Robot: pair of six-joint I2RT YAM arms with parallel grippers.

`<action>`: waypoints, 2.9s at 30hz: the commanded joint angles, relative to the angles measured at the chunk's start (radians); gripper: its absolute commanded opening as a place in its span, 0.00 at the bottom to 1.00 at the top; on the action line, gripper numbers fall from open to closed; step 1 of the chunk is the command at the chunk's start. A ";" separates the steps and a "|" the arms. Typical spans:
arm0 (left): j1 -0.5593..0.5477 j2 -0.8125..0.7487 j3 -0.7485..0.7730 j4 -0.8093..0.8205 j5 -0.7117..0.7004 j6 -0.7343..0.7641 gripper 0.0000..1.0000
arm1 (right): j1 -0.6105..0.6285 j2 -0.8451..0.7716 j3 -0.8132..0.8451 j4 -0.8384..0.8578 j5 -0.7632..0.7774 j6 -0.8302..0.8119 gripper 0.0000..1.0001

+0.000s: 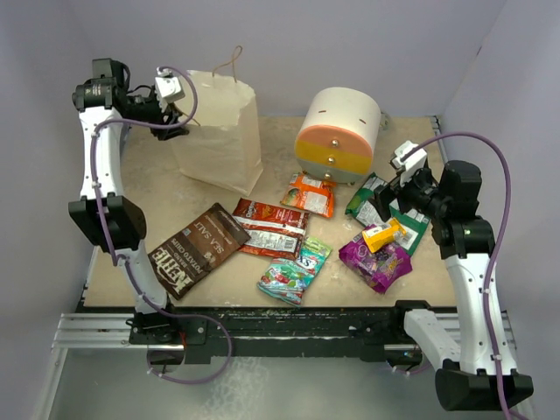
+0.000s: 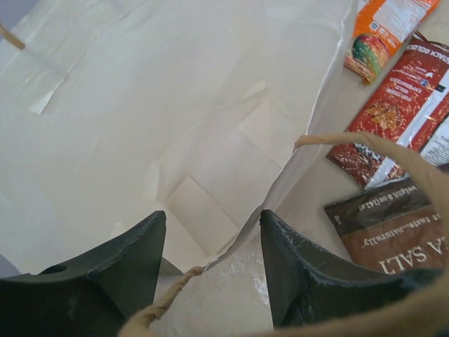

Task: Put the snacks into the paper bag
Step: Move the paper bag to the center of the board, then pick up the snack from the center of the board.

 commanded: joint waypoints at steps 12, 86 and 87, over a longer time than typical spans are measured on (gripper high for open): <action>-0.114 -0.349 -0.419 0.188 -0.087 -0.220 0.43 | -0.003 -0.014 -0.009 0.051 -0.042 0.009 1.00; -0.598 -0.614 -1.076 0.204 -0.530 -0.011 0.89 | -0.001 0.140 -0.158 0.121 -0.110 -0.050 1.00; -0.606 -0.559 -1.060 0.196 -0.529 0.025 0.89 | -0.002 0.133 -0.168 0.129 -0.102 -0.045 1.00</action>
